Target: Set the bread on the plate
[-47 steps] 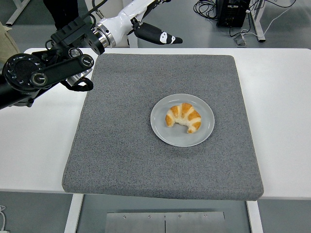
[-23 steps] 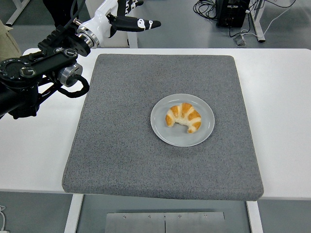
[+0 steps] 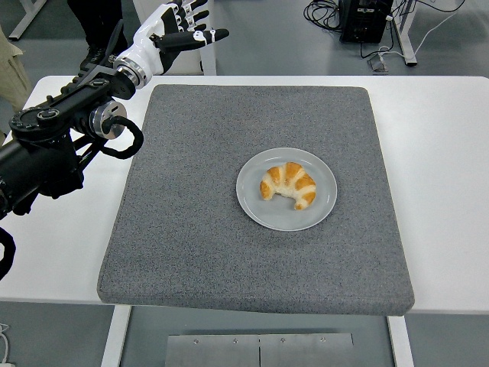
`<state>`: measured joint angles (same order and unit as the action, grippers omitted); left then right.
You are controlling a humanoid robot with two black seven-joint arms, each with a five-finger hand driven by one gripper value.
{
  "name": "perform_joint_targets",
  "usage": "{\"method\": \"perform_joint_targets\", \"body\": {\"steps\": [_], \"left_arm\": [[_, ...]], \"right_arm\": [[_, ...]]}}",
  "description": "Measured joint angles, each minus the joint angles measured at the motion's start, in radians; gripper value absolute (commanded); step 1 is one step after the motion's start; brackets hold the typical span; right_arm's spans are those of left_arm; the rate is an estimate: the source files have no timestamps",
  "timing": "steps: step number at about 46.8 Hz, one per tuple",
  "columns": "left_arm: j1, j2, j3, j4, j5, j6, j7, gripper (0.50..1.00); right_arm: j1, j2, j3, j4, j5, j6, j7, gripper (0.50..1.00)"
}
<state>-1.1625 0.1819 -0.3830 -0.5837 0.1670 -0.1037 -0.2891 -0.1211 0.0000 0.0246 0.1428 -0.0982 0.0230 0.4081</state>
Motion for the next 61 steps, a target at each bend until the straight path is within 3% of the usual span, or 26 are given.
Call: {"method": "perform_joint_targets", "body": {"steps": [7,17,23,30,39,61], "left_arm": [[0.027,-0.008,-0.051,0.007,-0.007,-0.019,0.013,0.974],[0.061,-0.014,-0.131,0.011,-0.071,-0.037,0.083,0.975],[0.074,-0.021,-0.143,0.035,-0.074,-0.047,0.085,0.975],[0.092,-0.049,-0.182,0.119,-0.103,-0.126,0.086,0.975],[0.099,-0.069,-0.215,0.185,-0.107,-0.181,0.085,0.975],[0.123,-0.111,-0.237,0.239,-0.107,-0.202,0.086,0.975]], "right_arm": [[0.000,0.000,0.000,0.000,0.000,0.000,0.000,1.000],[0.000,0.000,0.000,0.000,0.000,0.000,0.000,1.000],[0.000,0.000,0.000,0.000,0.000,0.000,0.000,1.000],[0.000,0.000,0.000,0.000,0.000,0.000,0.000,1.000],[0.000,0.000,0.000,0.000,0.000,0.000,0.000,1.000],[0.000,0.000,0.000,0.001,0.000,0.000,0.000,1.000]]}}
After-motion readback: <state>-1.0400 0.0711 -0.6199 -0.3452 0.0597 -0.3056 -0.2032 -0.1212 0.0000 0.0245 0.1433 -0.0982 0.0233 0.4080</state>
